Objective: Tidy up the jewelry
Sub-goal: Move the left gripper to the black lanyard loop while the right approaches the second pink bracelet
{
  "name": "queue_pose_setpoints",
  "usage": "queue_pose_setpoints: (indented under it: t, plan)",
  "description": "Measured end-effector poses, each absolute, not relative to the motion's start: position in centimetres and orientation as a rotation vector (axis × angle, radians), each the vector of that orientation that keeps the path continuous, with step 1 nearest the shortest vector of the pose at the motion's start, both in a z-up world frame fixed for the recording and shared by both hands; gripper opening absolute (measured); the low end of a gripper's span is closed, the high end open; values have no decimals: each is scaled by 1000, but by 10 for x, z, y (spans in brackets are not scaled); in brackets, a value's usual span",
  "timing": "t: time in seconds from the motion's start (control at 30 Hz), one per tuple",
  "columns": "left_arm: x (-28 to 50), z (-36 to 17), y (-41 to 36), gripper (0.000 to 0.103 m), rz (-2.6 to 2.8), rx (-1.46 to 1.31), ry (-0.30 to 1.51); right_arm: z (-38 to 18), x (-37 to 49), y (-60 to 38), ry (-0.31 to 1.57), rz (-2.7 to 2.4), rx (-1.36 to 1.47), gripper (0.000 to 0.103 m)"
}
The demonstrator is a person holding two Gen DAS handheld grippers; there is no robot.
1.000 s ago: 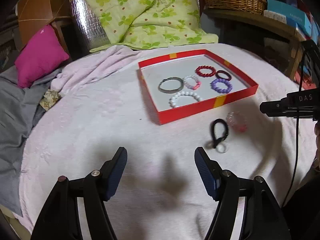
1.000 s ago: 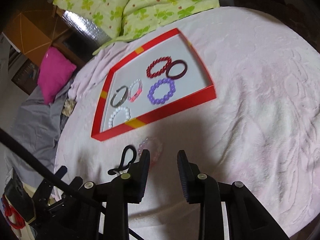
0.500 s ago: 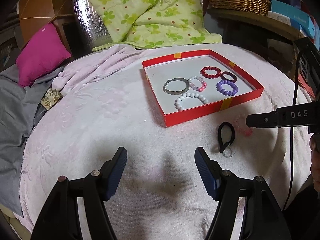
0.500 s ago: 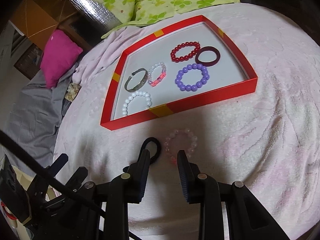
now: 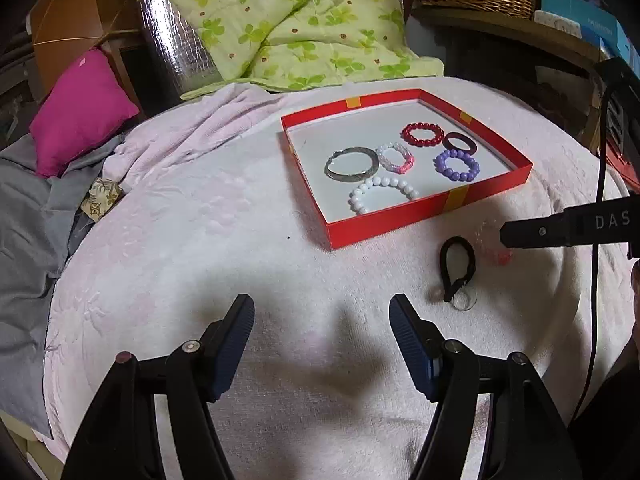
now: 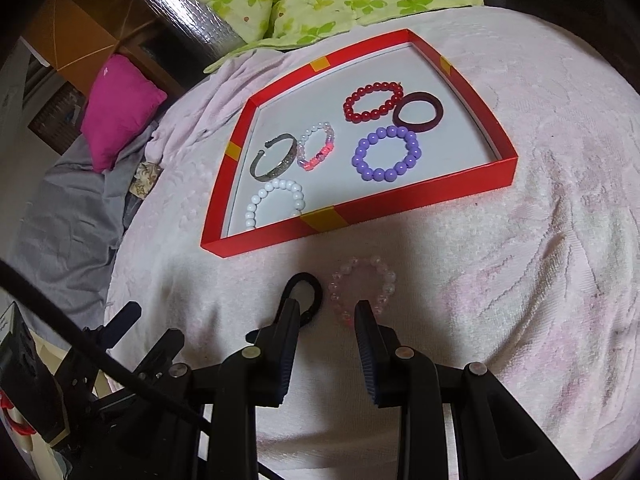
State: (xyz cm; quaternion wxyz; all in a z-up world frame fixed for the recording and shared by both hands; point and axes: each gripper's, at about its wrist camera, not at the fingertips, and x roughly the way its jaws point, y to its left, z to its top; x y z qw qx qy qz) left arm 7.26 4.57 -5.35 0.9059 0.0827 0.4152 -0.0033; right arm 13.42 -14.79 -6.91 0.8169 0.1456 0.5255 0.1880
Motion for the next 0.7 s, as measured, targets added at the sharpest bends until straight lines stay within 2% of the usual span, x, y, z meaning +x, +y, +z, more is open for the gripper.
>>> queue_pose_setpoints:
  t: [0.33, 0.7]
  plan:
    - [84, -73, 61, 71, 20, 74, 975, -72, 137, -155, 1131, 383, 332, 31]
    - [81, -75, 65, 71, 5, 61, 984, -90, 153, -113, 1146, 358, 227, 30]
